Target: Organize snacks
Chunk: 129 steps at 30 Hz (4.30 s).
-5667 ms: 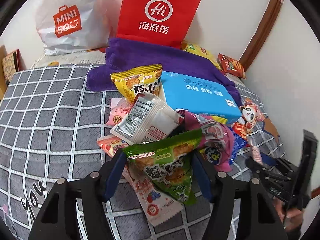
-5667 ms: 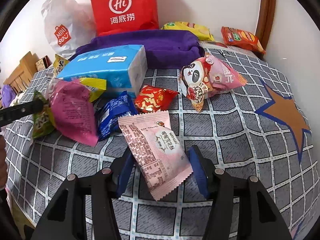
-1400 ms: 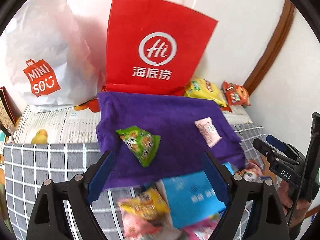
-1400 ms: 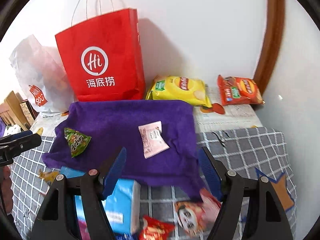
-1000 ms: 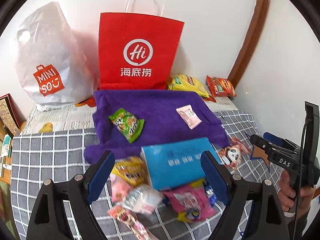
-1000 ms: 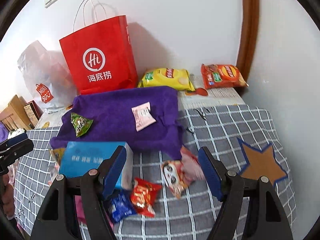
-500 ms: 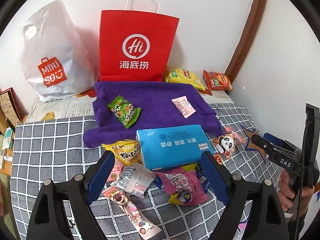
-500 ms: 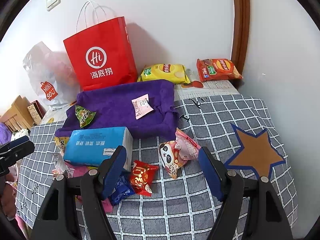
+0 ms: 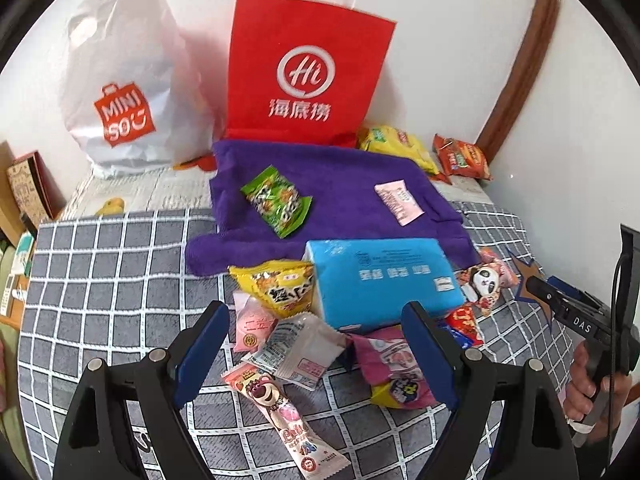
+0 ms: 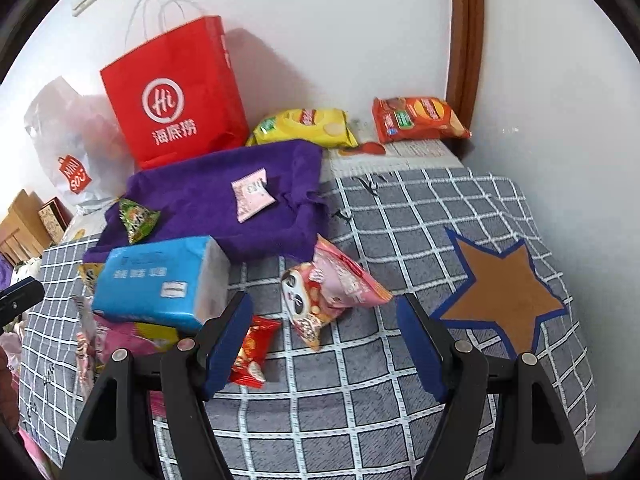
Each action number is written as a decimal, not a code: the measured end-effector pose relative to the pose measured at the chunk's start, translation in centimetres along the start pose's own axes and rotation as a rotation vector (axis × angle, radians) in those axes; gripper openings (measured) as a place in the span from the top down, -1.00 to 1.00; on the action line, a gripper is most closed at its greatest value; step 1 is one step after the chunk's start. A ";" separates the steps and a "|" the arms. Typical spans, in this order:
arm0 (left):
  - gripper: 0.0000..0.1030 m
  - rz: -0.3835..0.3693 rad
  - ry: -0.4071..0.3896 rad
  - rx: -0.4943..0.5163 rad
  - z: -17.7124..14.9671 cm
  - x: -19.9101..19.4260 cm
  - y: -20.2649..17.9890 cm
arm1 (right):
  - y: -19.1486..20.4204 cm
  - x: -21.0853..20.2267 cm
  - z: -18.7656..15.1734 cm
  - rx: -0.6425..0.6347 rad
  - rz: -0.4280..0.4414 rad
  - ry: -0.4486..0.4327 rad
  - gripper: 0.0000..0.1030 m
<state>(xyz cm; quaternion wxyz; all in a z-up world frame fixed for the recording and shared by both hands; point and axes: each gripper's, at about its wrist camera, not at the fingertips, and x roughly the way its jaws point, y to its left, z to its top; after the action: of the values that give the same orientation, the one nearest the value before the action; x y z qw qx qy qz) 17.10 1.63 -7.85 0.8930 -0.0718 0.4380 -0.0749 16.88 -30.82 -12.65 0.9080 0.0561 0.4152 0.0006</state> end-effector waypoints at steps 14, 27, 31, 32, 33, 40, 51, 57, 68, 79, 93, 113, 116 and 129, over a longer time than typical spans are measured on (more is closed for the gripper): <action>-0.70 0.018 0.066 -0.061 0.2 3.2 2.4 | 0.6 7.7 0.1 0.035 0.069 0.116 -0.43; -0.70 0.049 0.073 -0.088 -0.1 3.4 4.5 | 0.4 10.9 1.7 0.080 0.020 0.124 -0.06; -0.70 0.052 0.065 -0.098 -0.6 2.7 5.2 | 0.1 10.2 1.3 0.082 0.006 0.105 0.01; -0.70 0.051 0.064 -0.099 -0.8 2.6 5.2 | 0.1 9.8 1.2 0.081 0.005 0.100 0.04; -0.70 0.050 0.066 -0.101 -1.0 2.6 5.2 | 0.1 9.4 1.0 0.079 0.010 0.098 0.10; -0.70 0.035 0.103 -0.101 -3.4 2.8 4.4 | 0.3 6.1 -0.3 0.068 0.035 0.067 0.10; -0.65 0.079 0.152 -0.067 -7.5 4.3 2.8 | 1.2 1.6 -3.4 -0.001 -0.009 0.040 0.10; -0.25 0.148 0.167 -0.022 -8.1 5.4 2.1 | 1.5 0.0 -4.3 -0.023 -0.036 0.034 0.10; 0.50 0.142 0.150 -0.029 -8.4 4.0 3.6 | 3.3 -1.2 -4.9 -0.023 -0.023 0.037 0.10; 0.53 0.099 0.089 -0.052 -8.0 0.8 4.2 | 5.9 -2.4 -4.6 -0.068 0.016 0.006 0.10; 0.53 0.073 0.016 -0.049 -6.0 -2.3 3.6 | 6.6 -3.5 -4.1 -0.076 0.074 0.011 0.11; 0.53 0.008 -0.031 -0.007 -1.5 -2.8 0.9 | 7.6 -3.4 -1.2 -0.083 0.100 0.023 0.10; 0.53 0.001 -0.036 0.000 -0.7 -2.5 0.5 | 7.9 -3.4 -0.6 -0.093 0.107 0.014 0.10; 0.53 -0.015 -0.042 0.041 2.6 -0.8 -0.8 | 9.1 -3.0 2.8 -0.107 0.114 -0.047 0.10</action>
<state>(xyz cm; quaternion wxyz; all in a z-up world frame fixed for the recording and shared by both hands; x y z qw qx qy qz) 18.60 1.15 -5.45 0.9027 -0.0582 0.4169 -0.0888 17.43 -22.20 -7.67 0.9177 0.0310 0.3892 0.0732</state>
